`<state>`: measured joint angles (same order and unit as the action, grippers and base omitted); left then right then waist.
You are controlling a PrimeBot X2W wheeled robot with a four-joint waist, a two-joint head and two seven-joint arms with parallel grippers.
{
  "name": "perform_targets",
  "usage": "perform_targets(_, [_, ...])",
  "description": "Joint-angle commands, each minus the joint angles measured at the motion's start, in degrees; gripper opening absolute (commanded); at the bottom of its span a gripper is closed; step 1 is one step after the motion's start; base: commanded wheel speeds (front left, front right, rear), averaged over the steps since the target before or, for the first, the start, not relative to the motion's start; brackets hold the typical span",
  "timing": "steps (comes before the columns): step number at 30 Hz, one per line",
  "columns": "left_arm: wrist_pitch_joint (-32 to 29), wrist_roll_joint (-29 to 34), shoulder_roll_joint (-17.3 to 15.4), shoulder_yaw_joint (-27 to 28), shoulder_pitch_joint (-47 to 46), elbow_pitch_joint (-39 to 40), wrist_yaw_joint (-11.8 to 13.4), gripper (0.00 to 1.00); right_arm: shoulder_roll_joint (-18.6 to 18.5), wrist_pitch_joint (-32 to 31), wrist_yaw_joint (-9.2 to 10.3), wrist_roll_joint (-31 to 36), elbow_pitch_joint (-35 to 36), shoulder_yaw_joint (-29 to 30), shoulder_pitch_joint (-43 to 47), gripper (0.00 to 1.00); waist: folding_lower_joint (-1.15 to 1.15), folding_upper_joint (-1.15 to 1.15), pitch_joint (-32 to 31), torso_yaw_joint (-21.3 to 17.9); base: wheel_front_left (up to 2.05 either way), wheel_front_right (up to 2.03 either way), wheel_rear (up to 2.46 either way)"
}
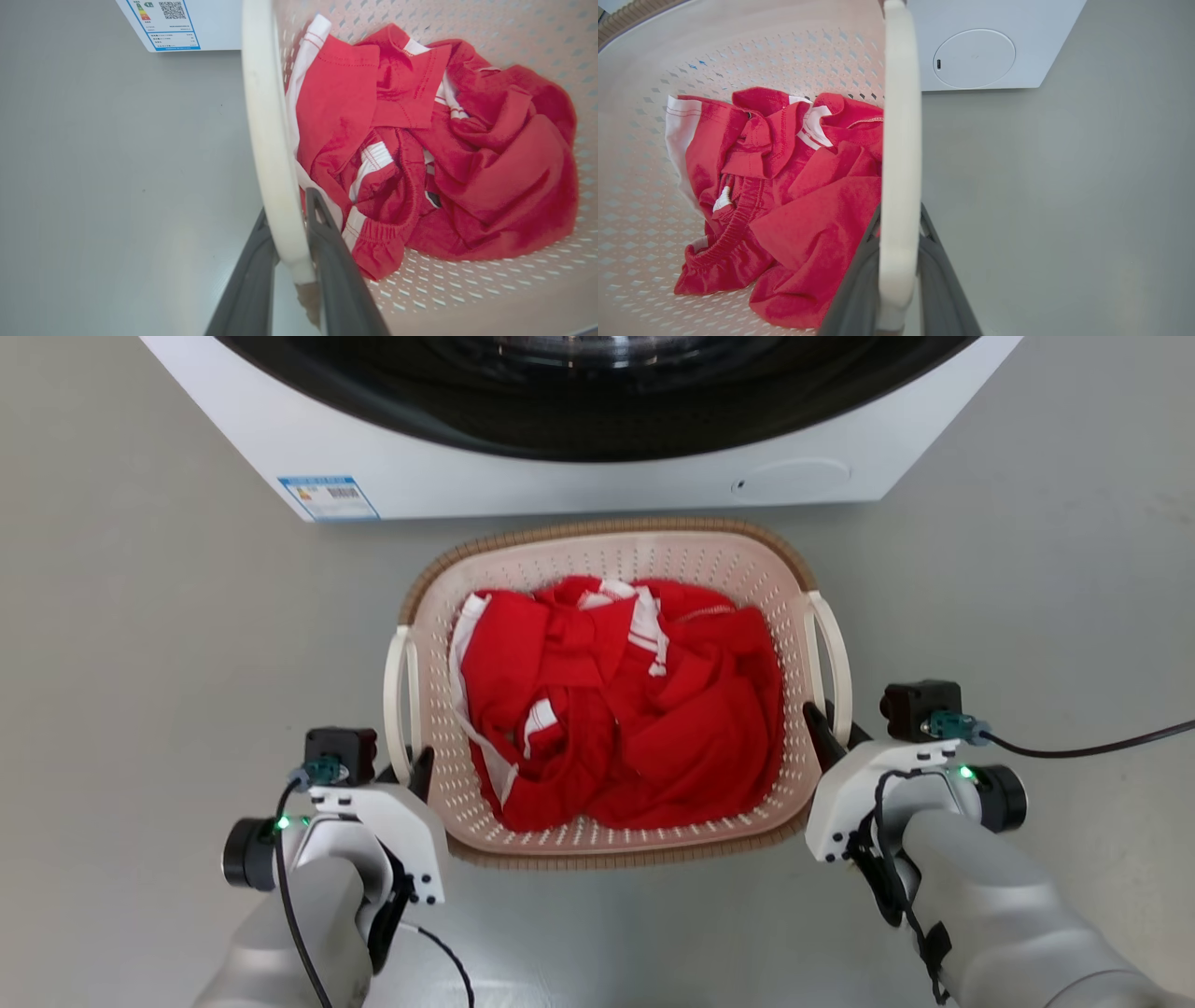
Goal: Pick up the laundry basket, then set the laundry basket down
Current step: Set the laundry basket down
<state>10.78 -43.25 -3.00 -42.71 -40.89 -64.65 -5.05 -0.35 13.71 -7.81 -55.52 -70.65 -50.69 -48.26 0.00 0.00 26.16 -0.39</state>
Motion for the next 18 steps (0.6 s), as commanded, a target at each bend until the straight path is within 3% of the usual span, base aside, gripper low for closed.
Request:
perform_targets(1, [1.1, 0.3, -5.6, 1.9, -1.8, -0.5, 1.4, 0.0, -2.5, 1.3, 0.32, 3.9, -0.2, 2.2, -0.2, 0.0, 0.0, 0.0, 2.3, 0.1, 0.0, 0.0, 0.0])
perform_targets(5, [1.5, 0.2, -6.1, 2.2, -2.7, -0.3, 1.6, 0.0, -2.5, 1.3, 0.32, 8.7, 0.7, 5.9, -0.5, 0.0, 0.0, 0.0, 3.9, 0.2, 0.0, 0.0, 0.0])
perform_targets(18, [3.7, 0.3, -7.3, 3.4, -5.3, 2.5, 2.2, 0.0, -2.5, 1.3, 0.32, 29.7, 9.0, 25.9, 3.0, 0.0, 0.0, 0.0, 10.5, 1.1, 0.0, 0.0, 0.0])
